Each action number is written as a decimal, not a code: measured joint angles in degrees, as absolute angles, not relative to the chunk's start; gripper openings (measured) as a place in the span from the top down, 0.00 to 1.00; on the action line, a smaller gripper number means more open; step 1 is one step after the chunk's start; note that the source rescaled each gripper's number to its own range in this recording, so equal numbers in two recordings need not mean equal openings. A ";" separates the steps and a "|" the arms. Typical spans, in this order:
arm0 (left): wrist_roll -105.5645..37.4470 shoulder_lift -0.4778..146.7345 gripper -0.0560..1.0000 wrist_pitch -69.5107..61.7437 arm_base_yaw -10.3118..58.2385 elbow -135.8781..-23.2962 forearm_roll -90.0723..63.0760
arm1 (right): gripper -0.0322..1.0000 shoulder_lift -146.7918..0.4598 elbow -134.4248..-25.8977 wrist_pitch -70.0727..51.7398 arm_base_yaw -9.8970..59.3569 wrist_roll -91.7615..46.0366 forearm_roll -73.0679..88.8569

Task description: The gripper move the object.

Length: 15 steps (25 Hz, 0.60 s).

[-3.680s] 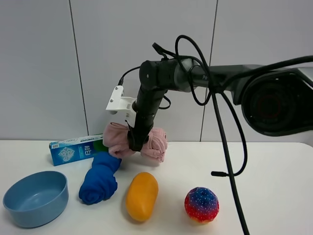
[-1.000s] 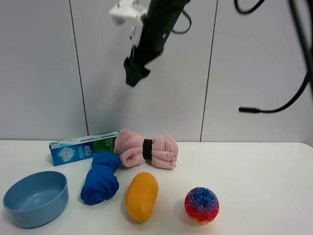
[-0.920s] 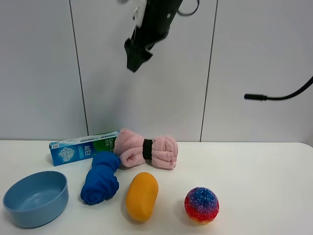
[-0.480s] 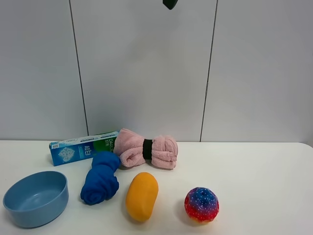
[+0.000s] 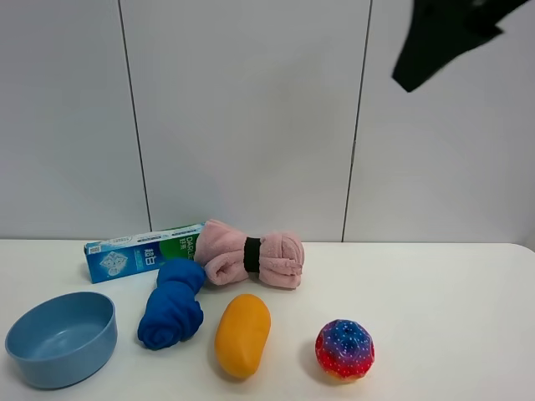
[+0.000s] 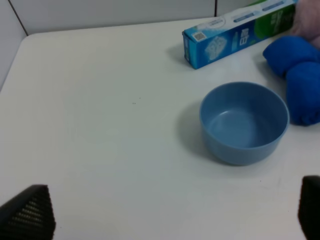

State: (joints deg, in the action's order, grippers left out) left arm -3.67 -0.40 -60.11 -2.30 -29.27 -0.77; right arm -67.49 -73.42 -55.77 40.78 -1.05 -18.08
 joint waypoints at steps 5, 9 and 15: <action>-3.67 -0.40 0.00 -60.11 -2.30 -29.27 -0.77 | 0.29 -52.57 -63.18 -57.43 37.49 5.67 -14.71; -3.67 -0.40 0.00 -60.11 -2.30 -29.27 -0.77 | 0.29 -43.18 -54.66 -59.76 28.36 6.33 -10.00; -3.67 -0.40 0.00 -60.11 -2.30 -29.27 -0.77 | 0.29 -28.99 -44.62 -60.42 12.12 6.33 -2.58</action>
